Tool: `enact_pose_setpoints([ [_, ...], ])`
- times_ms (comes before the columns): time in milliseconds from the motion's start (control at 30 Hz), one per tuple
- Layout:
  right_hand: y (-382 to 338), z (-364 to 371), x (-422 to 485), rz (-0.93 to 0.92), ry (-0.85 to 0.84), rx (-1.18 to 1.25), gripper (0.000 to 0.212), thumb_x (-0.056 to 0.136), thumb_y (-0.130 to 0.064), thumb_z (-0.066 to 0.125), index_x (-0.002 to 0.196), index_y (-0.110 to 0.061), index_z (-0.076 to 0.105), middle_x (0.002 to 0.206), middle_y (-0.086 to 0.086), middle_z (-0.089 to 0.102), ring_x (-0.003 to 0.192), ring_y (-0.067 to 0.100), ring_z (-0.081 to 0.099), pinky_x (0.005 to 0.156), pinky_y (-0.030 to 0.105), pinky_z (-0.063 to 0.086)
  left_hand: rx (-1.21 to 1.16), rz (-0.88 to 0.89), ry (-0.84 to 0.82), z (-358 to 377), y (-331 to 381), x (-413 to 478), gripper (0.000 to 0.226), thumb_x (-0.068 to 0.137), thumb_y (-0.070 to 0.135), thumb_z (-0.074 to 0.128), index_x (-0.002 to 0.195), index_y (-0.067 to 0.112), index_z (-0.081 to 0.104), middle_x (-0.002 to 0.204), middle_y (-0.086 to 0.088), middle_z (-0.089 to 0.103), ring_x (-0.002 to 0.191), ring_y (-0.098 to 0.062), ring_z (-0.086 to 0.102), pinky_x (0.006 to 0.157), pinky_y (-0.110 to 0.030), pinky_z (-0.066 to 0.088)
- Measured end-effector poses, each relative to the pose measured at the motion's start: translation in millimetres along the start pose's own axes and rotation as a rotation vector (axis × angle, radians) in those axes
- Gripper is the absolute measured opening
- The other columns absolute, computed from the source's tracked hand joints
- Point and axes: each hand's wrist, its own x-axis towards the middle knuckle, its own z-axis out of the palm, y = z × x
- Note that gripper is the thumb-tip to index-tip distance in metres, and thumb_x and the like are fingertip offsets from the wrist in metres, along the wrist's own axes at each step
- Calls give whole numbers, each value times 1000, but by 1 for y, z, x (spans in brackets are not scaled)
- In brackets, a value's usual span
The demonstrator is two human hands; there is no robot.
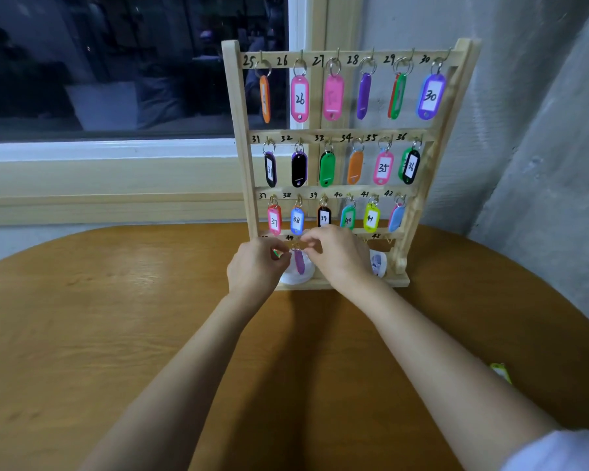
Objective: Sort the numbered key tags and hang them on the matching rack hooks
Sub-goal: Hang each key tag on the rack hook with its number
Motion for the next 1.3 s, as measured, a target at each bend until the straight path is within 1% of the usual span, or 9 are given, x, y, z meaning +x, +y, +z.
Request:
enact_pose_setpoints([
  [100,12,-11,-24,-25,-11,58,18,89,-25,62,106,-28,68,101,-11,66,95,12,60,67,27,43,9,2,-12,1,2,-15,14,84,31,63,95,26,72,69,7,62,69,-16,60,53,-25,40],
  [200,32,-25,-58,0,-52,84,17,89,-28,60,104,-29,69,99,-12,68,90,6,60,67,22,43,-28,24,-63,11,10,-37,16,84,32,66,97,25,72,80,6,69,79,-14,62,59,-29,50],
  [367,80,-48,-118,133,-63,61,14,88,-30,64,100,-33,71,79,-21,62,56,-10,41,52,10,27,-103,67,-277,43,35,-72,16,84,29,67,97,22,72,88,5,70,80,-11,63,70,-27,52],
  [467,111,-61,-150,245,-44,69,12,87,-30,65,96,-35,71,87,-19,67,60,-11,44,57,17,36,-92,160,-396,65,55,-91,18,85,26,66,102,23,72,94,4,71,80,-7,60,72,-22,49],
  [600,140,-77,-181,324,-9,114,12,86,-25,67,93,-33,72,80,-21,64,65,-14,51,54,7,35,-100,218,-534,89,81,-111,23,86,28,67,108,25,68,100,4,69,86,-7,61,77,-20,50],
  [667,149,-82,-190,341,1,115,12,86,-23,67,94,-31,72,76,-22,62,68,-20,50,53,6,35,-96,259,-548,101,93,-117,25,83,27,69,108,25,69,102,3,70,91,-11,63,80,-22,48],
  [900,163,-84,-212,373,-11,114,11,84,-22,69,90,-31,72,63,-26,56,64,-7,57,53,9,38,-80,315,-587,125,121,-126,25,79,33,72,103,27,67,102,6,67,95,-13,60,80,-28,49],
  [1000,164,-80,-219,365,-31,139,10,84,-23,69,90,-30,72,74,-22,64,73,-3,62,62,23,50,-65,309,-581,132,126,-126,24,79,36,71,102,29,68,100,6,66,93,-14,60,78,-28,49],
  [1300,155,-78,-232,324,-139,136,11,80,-30,73,91,-33,72,67,-32,59,70,-17,51,51,10,34,-104,274,-523,135,123,-128,5,78,27,70,82,24,72,84,5,69,82,-13,60,69,-26,46],
])
